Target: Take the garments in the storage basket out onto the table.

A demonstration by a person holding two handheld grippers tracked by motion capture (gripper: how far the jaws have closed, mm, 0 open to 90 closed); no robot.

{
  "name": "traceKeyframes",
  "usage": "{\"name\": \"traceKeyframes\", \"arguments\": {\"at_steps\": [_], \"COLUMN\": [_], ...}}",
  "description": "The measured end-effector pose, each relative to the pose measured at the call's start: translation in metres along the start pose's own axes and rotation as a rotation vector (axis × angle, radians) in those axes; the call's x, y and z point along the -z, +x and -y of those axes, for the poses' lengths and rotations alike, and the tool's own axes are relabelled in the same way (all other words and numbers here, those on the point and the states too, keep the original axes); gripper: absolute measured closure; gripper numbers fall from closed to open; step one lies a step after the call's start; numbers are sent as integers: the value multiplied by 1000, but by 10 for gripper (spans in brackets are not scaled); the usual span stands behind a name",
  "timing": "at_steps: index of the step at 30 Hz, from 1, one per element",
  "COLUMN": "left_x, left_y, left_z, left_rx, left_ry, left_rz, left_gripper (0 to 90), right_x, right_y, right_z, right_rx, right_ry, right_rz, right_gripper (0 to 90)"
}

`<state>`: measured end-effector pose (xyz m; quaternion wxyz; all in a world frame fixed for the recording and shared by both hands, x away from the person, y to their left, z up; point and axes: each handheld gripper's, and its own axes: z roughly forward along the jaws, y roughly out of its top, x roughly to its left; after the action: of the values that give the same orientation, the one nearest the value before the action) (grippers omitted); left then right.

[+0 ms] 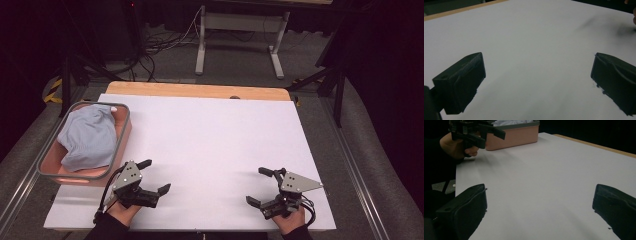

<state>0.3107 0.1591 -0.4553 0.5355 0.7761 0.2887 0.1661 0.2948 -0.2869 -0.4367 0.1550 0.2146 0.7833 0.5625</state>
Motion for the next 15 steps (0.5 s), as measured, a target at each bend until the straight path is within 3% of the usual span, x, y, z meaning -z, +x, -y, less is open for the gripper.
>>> {"name": "traceKeyframes", "arguments": {"at_steps": [3,5,8,15], "left_x": [1,1,3,8], "left_y": [-2,-2,-4,-1], "left_z": [-3,-4,-6,-14], "left_rx": [-5,16,30,15], "left_ry": [3,4,7,8], "left_rz": [-1,35,55,56], "left_gripper": [4,3,1,2], "right_x": [0,0,0,1], "right_y": [0,0,1,1], "right_z": [0,0,0,0], "right_rx": [0,4,4,4], "right_ry": [0,2,3,3], "right_rz": [0,2,1,3], "right_gripper": [0,0,0,0]}}
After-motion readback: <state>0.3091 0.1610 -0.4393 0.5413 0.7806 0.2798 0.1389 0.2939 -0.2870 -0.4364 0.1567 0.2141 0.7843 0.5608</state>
